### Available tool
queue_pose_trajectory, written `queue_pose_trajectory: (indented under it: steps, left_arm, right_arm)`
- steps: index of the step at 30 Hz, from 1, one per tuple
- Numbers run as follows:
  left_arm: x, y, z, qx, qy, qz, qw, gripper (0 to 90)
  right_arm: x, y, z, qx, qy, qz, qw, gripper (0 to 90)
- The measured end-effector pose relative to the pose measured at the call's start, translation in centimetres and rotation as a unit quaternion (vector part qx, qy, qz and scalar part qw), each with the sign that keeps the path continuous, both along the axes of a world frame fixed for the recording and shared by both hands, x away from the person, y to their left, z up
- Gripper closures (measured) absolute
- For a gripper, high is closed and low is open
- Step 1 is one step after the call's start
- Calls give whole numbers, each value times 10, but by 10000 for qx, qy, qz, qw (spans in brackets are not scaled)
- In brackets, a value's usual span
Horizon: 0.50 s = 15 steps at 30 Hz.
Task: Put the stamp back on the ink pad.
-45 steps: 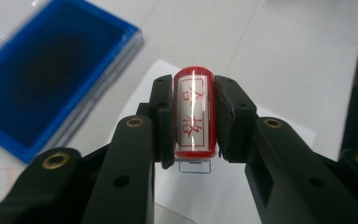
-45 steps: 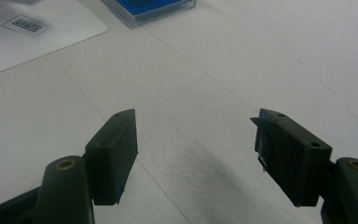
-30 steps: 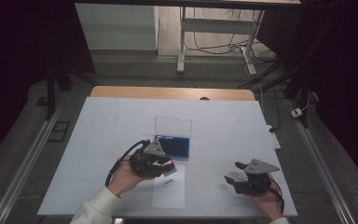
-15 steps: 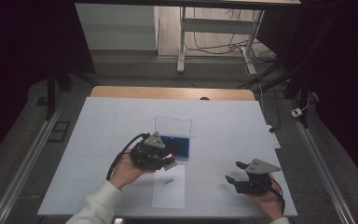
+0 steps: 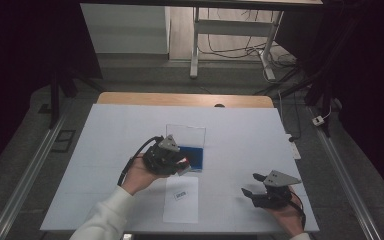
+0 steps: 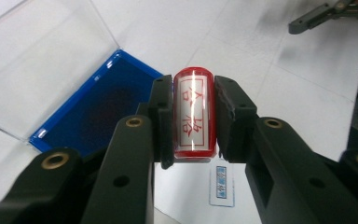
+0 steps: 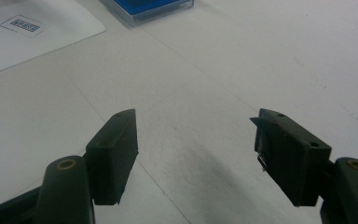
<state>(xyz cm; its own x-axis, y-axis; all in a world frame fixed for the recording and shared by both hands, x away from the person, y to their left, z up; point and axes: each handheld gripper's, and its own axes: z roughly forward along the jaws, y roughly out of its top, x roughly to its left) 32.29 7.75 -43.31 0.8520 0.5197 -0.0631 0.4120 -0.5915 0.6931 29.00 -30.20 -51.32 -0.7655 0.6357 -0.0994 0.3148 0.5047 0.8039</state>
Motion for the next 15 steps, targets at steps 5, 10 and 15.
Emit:
queue_pose_trajectory:
  steps: [5,10,15]
  left_arm:
    - [10,0,-2,30,9,96,9999,699]
    - [20,0,-4,47,-25,214,9998,699]
    - [29,-1,-4,60,-40,301,9995,699]
  right_arm:
    - [0,-2,0,27,17,-6,10000,298]
    - [-1,-2,-1,44,12,-23,10000,298]
    - [-1,-1,-1,12,36,-7,10000,297]
